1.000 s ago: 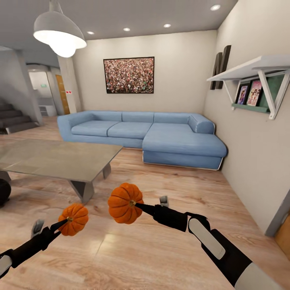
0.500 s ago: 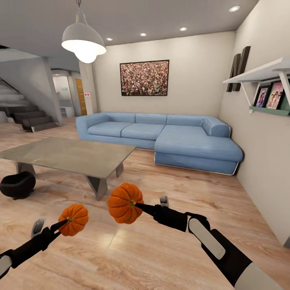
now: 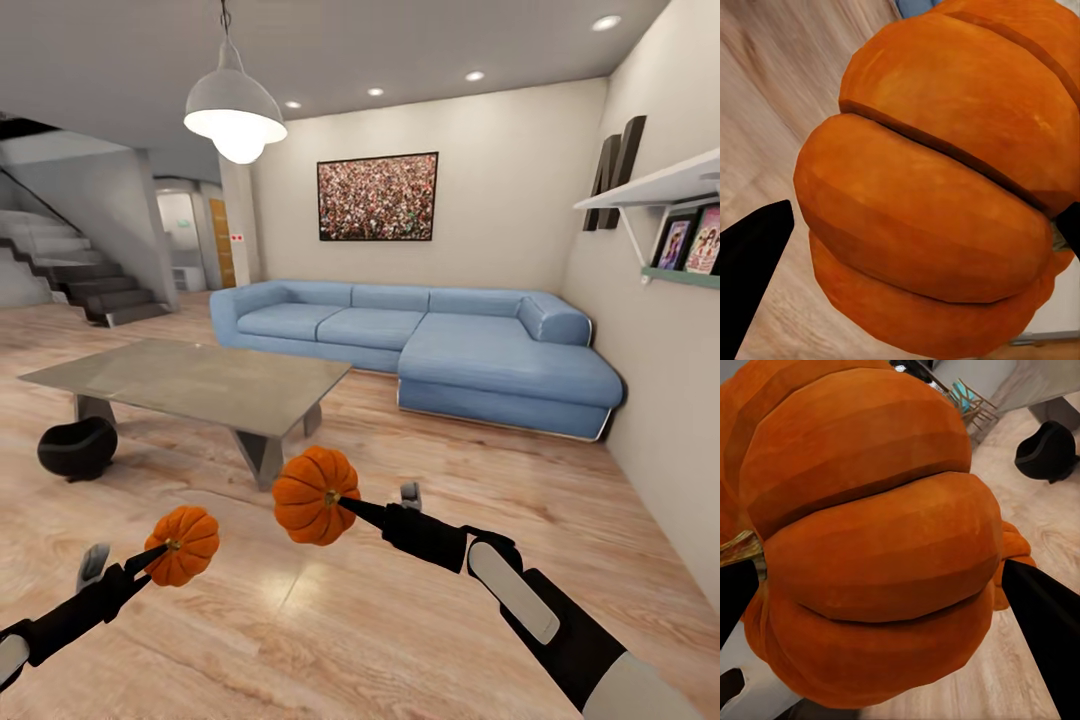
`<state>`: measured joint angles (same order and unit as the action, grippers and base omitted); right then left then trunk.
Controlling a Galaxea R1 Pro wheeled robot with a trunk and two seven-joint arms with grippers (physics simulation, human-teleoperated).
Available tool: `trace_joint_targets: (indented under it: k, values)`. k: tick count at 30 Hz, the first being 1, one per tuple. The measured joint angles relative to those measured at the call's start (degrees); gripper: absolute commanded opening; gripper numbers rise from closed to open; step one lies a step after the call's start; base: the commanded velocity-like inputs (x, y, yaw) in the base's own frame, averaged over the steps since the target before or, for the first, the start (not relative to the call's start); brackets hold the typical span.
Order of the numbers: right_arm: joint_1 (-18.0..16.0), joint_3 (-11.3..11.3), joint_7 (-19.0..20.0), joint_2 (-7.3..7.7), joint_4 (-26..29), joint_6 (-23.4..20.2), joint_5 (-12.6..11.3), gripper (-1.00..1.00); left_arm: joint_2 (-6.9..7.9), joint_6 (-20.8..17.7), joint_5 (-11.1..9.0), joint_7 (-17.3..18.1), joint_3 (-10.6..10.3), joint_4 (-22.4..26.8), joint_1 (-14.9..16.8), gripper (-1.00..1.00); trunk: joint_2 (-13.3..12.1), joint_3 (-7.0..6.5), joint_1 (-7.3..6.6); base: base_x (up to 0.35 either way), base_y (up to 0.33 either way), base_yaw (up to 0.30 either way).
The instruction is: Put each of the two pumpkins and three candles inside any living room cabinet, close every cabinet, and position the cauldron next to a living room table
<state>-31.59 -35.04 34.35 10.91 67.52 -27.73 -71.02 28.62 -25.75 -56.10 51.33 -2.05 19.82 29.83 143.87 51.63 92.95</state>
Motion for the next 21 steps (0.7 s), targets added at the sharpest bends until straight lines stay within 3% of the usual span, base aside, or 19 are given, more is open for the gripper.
trace_joint_targets:
  k: [21]
  values:
    - [0.0, 0.0, -0.1, -0.06, -0.1, 0.0, 0.0, -1.0, 0.0, 0.1, 0.3, -0.2, -0.2, 0.0, 0.0, -1.0, 0.0, -1.02, 0.0, 0.0, 0.0, 0.244]
